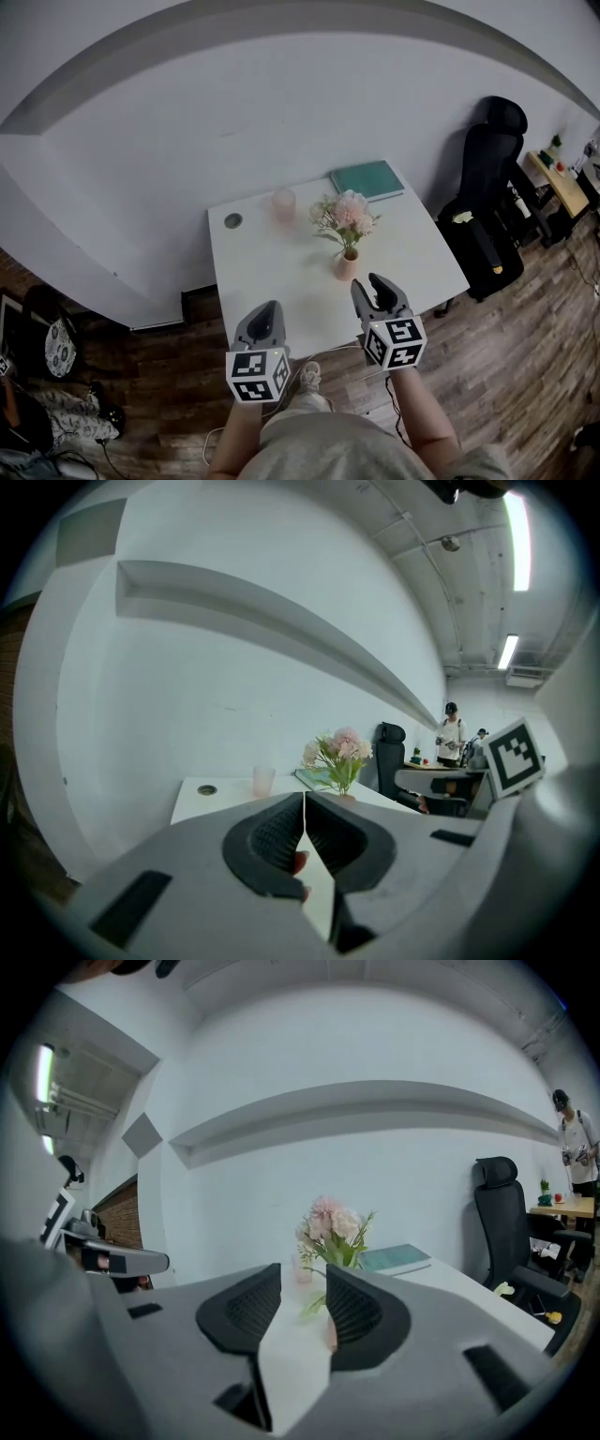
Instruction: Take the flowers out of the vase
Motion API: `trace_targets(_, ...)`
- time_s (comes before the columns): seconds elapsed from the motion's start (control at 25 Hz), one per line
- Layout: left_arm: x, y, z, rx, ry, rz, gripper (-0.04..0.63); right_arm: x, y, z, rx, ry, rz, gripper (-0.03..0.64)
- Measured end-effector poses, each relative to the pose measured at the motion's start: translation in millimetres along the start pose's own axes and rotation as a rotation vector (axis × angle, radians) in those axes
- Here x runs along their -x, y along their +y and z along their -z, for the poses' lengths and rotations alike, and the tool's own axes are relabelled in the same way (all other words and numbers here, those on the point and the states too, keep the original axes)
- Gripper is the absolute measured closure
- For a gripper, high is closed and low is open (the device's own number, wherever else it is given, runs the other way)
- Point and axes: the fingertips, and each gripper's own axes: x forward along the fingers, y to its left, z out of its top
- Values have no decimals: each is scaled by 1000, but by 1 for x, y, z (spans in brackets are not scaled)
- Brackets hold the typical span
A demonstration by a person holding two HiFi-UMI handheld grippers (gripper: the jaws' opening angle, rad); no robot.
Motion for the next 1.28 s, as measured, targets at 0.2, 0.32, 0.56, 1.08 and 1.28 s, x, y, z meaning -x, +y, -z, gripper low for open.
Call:
trace_targets(0.2,-24,11,-5,8,8,3,587,-34,-14,8,8,35,17,468)
trace_targets(0.32,-38,20,-6,21,15,0,588,-54,-22,12,14,56,25,459)
trace_targets(0.56,-63,29,-7,37,31,2,588,-83,-36,17,19,79,37,451)
trace_targets(1.08,-108,42,-12,39,50,10,588,-135,-65,31,6,133,49,439)
trace_targets(1.28,-118,44,-14,31,51,13,587,-145,-67,33,-10,137,41,439)
